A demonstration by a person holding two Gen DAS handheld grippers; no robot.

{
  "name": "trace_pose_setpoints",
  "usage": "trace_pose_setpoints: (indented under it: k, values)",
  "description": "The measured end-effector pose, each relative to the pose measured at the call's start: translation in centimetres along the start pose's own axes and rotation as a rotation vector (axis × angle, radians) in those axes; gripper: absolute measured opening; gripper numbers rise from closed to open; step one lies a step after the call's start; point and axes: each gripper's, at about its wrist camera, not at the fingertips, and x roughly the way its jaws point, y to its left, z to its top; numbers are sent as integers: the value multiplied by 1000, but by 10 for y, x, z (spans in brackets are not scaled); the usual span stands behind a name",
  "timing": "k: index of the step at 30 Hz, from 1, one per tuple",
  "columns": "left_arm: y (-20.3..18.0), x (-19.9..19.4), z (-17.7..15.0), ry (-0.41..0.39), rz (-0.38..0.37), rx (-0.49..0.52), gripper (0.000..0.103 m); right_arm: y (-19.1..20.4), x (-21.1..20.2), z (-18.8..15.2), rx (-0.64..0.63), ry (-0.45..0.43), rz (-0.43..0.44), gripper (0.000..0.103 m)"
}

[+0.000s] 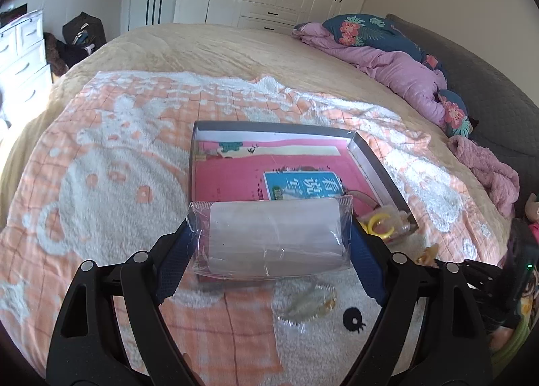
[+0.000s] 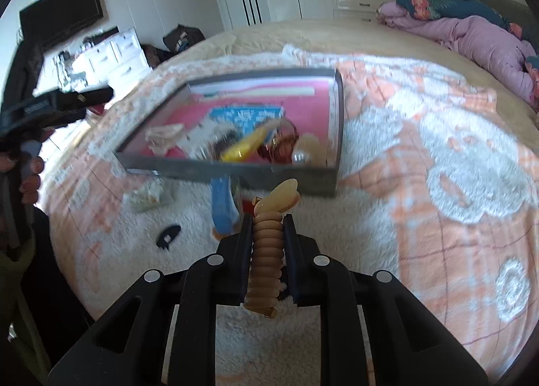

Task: Organize jewelry
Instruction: 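Carry the hair tie toward the box with the right gripper while the left lowers the white packet inside, then release the orange hair tie into the box with the right gripper while the left releases the packet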

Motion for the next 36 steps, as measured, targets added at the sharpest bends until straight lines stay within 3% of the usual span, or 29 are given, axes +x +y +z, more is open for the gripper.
trace_pose_setpoints:
  k: [7,18,28,36]
  values:
    - [-2,23,12,20,8,15,77,-1,-12,39,-16,-88,19,17]
    - [-9,54,0,70,-19,33,77,-5,12,87,-35,-135,22,17]
    - [-28,70,-14,104,-19,110,77,-14,38,110,2,-127,32,17]
    - [-33,80,-19,119,2,144,77,-18,67,108,28,-76,35,17]
